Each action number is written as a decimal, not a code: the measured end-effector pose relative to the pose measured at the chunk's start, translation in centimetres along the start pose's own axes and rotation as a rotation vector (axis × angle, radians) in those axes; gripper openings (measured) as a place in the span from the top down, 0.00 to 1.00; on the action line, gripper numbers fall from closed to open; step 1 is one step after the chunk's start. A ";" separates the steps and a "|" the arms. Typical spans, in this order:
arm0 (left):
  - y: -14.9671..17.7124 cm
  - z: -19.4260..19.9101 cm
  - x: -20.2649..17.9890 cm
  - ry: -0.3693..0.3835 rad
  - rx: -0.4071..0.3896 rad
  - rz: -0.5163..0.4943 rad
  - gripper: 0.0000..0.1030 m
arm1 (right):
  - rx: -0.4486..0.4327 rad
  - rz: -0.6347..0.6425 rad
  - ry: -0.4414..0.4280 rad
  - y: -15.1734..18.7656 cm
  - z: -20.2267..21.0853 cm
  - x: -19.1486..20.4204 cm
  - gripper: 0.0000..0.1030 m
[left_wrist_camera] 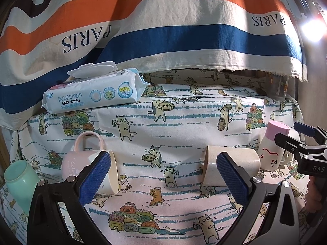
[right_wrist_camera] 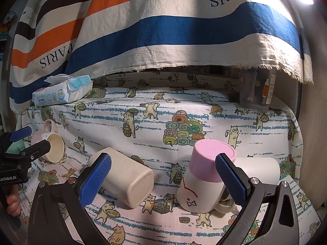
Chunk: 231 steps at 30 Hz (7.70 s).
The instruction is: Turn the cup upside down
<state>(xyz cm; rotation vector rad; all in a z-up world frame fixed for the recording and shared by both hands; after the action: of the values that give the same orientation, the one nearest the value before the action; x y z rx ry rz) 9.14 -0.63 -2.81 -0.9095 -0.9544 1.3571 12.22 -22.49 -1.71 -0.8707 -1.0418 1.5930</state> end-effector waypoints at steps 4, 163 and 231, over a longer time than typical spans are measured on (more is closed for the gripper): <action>0.0 0.0 0.0 0.000 0.001 0.002 0.00 | 0.001 -0.001 0.001 0.0 0.0 0.0 0.01; -2.2 1.8 3.0 0.128 0.003 -0.011 0.01 | 0.354 0.077 -0.146 2.2 -3.1 7.7 0.01; -0.6 -0.4 5.7 0.062 0.078 0.117 0.01 | 0.503 0.128 -0.090 3.6 -6.6 7.8 0.35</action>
<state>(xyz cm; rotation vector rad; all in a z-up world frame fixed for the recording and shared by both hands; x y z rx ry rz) 9.67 5.05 -2.25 -0.9541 -0.8059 1.4468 15.09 -14.05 -7.78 -0.5324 -0.6057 1.9032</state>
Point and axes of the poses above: each gripper's, at about its wrist camera, not at the fingertips, and z roughly against the way its jaws point, x to its left, y to its underside, the point moved 10 cm from there along -z, roughly the way its jaws point, and after that the axes turned 5 degrees about x, right-handed, at the moved point
